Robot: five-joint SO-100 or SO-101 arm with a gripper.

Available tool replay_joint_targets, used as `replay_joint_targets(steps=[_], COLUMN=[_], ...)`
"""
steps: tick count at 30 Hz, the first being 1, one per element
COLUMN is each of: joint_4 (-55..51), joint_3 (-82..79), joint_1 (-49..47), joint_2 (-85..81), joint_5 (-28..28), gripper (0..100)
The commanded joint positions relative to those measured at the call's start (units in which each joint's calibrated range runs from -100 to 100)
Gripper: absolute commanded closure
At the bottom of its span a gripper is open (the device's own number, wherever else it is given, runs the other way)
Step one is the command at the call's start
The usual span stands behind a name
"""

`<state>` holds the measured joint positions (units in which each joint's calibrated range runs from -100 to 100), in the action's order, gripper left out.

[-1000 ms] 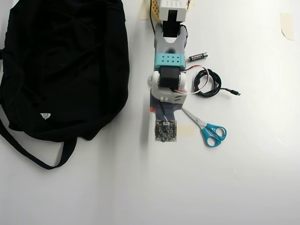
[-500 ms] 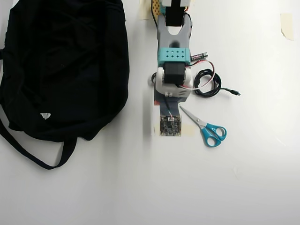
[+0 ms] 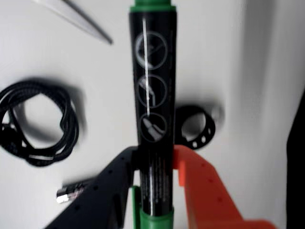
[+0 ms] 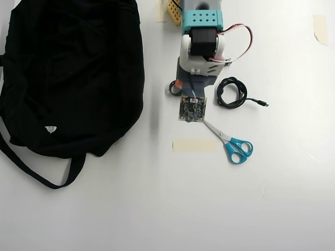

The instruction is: Put the green marker into the black bag

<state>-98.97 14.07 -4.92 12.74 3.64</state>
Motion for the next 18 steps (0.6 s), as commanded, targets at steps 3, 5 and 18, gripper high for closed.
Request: replay_joint_targets(steps=[3, 5, 18], joint_4=[-0.7, -0.7, -0.1], joint_3=[-7.8, -10.7, -22.2], joint_1=[-0.2, -0.2, 9.2], joint_2=[-12.6, -15.9, -30.2], joint_5=[2.0, 2.6, 5.7], gripper=[98, 98, 98])
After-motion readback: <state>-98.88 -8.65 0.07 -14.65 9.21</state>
